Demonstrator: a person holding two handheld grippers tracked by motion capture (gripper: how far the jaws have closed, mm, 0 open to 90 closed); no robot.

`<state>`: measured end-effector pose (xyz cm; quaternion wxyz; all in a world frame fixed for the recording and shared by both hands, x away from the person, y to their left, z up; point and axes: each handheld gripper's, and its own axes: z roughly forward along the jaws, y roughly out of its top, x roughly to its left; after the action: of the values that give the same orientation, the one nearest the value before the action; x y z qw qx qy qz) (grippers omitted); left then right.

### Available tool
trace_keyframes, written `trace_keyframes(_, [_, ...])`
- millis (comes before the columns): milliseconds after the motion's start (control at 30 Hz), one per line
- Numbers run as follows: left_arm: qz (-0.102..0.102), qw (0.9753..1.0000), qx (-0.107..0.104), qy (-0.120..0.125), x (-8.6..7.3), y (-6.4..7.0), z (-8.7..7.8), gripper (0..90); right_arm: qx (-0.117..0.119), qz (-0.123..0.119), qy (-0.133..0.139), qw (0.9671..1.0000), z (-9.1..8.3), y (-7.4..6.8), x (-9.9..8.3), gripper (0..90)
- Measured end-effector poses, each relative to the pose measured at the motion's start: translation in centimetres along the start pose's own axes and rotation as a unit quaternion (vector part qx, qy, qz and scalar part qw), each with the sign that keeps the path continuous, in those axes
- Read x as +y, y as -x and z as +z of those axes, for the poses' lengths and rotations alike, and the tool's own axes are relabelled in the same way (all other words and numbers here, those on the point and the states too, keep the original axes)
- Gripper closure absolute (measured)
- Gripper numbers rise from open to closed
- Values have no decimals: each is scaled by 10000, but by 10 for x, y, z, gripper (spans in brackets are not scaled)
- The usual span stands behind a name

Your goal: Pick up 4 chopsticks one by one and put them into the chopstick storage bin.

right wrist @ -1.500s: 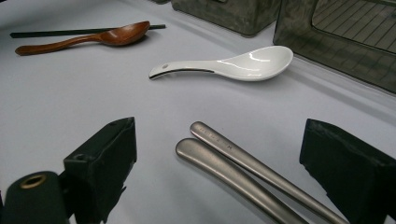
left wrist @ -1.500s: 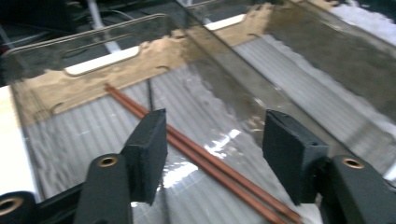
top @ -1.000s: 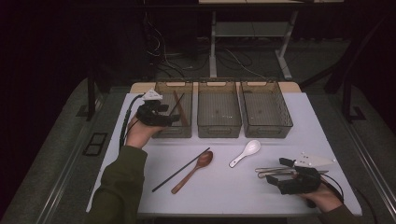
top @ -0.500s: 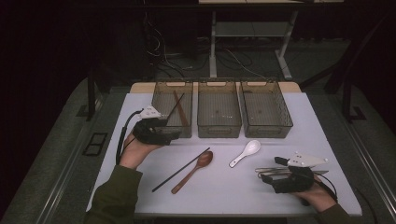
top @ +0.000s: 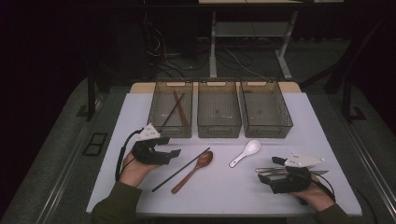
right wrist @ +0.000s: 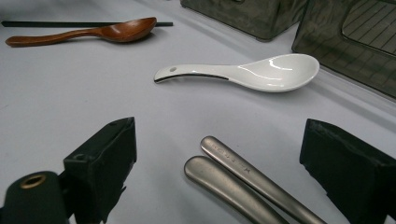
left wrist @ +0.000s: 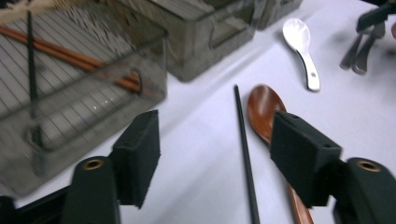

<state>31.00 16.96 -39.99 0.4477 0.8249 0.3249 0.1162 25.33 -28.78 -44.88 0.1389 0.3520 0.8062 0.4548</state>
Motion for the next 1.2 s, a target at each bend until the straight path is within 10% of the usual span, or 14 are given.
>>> trace_keyframes(633, [-31,9973,-392,-622,-31,14,20,730,14,-47,-62,10000,0,-2,-1,106])
trace_keyframes(1200, [85,9950,-390,-916,-35,20,35,783,39,-39,-98,9999,0,-2,-1,106])
